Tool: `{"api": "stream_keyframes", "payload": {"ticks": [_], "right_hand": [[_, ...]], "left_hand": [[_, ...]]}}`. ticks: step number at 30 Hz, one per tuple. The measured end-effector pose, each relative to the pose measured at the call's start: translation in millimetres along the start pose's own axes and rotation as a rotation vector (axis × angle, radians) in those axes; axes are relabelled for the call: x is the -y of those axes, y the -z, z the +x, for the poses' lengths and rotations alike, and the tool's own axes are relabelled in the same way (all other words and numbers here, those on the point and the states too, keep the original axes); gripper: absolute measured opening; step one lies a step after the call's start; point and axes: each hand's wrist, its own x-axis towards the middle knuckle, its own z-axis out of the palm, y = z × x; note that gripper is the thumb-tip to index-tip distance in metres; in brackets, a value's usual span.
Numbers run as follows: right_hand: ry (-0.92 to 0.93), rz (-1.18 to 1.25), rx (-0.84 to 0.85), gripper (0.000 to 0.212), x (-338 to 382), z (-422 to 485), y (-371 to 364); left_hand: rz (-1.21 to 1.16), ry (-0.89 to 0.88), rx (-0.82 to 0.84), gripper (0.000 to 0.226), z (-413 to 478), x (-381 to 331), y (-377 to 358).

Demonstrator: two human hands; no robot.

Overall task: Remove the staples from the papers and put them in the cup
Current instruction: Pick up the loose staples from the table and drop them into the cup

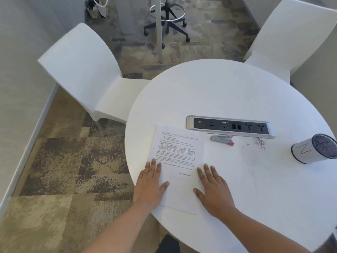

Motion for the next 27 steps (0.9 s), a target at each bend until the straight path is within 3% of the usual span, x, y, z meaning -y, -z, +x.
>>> {"api": "stream_keyframes", "payload": {"ticks": [6,12,19,27], "right_hand": [[-0.043,0.213,0.008,0.079,0,-2,8],[-0.141,0.422,-0.066,0.074,-52,-14,37],[-0.349,0.48,-0.168,0.057,-154,4,81],[-0.361,0.367,-0.25,0.046,-226,62,103]], "left_hand": [[-0.04,0.062,-0.18,0.082,5,-22,3],[-0.144,-0.066,-0.237,0.078,34,-84,1],[-0.123,-0.112,-0.31,0.082,80,-157,-28],[-0.067,-0.001,-0.356,0.083,100,-182,-52]]}}
